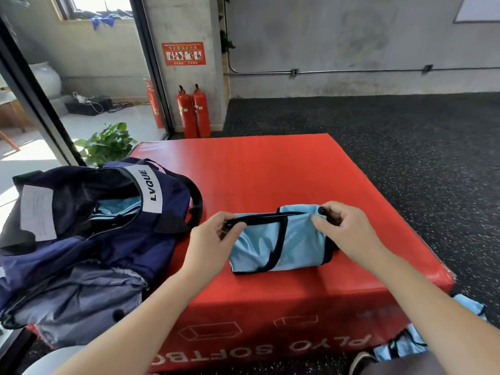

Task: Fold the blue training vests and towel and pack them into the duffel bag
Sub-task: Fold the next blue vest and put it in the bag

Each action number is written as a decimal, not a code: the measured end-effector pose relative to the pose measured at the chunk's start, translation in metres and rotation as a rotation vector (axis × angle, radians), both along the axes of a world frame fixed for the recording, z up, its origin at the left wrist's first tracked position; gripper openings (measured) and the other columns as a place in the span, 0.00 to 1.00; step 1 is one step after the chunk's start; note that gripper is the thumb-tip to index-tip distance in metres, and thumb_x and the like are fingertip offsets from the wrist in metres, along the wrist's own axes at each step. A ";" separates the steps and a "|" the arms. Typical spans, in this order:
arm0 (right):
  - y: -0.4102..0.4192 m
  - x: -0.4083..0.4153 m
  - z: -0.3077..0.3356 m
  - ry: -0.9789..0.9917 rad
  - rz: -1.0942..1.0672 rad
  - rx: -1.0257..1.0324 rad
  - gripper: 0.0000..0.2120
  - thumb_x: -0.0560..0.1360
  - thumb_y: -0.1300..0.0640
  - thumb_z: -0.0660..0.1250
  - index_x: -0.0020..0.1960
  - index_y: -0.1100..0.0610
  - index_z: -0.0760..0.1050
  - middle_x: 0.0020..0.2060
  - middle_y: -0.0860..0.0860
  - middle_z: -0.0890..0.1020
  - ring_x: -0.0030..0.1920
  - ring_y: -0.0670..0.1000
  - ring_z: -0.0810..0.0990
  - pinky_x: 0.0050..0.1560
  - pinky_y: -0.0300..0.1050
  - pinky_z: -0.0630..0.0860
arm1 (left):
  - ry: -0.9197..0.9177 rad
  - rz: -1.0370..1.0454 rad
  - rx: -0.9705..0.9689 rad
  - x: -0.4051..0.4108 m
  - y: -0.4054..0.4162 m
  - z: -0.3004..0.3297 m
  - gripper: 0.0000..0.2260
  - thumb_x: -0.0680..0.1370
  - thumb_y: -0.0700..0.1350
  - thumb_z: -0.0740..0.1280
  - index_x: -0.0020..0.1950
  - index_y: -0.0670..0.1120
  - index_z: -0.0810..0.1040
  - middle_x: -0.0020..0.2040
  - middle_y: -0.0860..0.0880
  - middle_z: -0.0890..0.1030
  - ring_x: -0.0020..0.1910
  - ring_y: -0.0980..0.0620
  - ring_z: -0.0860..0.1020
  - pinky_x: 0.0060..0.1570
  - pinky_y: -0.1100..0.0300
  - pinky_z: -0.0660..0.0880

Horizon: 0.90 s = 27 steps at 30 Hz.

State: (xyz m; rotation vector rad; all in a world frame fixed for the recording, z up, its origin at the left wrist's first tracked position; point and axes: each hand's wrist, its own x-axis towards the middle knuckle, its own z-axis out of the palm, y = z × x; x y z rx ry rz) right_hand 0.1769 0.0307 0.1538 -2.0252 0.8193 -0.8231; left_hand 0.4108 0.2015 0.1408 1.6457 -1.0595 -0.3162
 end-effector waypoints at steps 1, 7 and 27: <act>-0.005 0.005 0.001 0.002 -0.015 -0.003 0.04 0.77 0.56 0.72 0.43 0.54 0.80 0.36 0.56 0.82 0.35 0.45 0.74 0.38 0.46 0.70 | -0.005 0.013 0.000 0.003 -0.008 0.000 0.03 0.77 0.45 0.73 0.49 0.51 0.82 0.40 0.57 0.85 0.41 0.59 0.82 0.44 0.65 0.77; -0.041 0.029 -0.006 0.094 -0.067 -0.061 0.05 0.78 0.52 0.71 0.44 0.51 0.81 0.37 0.47 0.84 0.37 0.44 0.78 0.41 0.44 0.73 | 0.046 0.051 0.024 0.023 -0.052 -0.007 0.03 0.77 0.47 0.73 0.51 0.53 0.83 0.40 0.57 0.84 0.40 0.60 0.81 0.45 0.65 0.76; -0.091 0.057 -0.049 0.591 -0.041 -0.141 0.10 0.78 0.41 0.66 0.47 0.47 0.80 0.41 0.47 0.83 0.46 0.54 0.79 0.46 0.53 0.77 | -0.043 0.049 0.461 0.006 -0.056 -0.037 0.24 0.78 0.43 0.67 0.72 0.52 0.63 0.43 0.50 0.80 0.36 0.54 0.79 0.33 0.63 0.71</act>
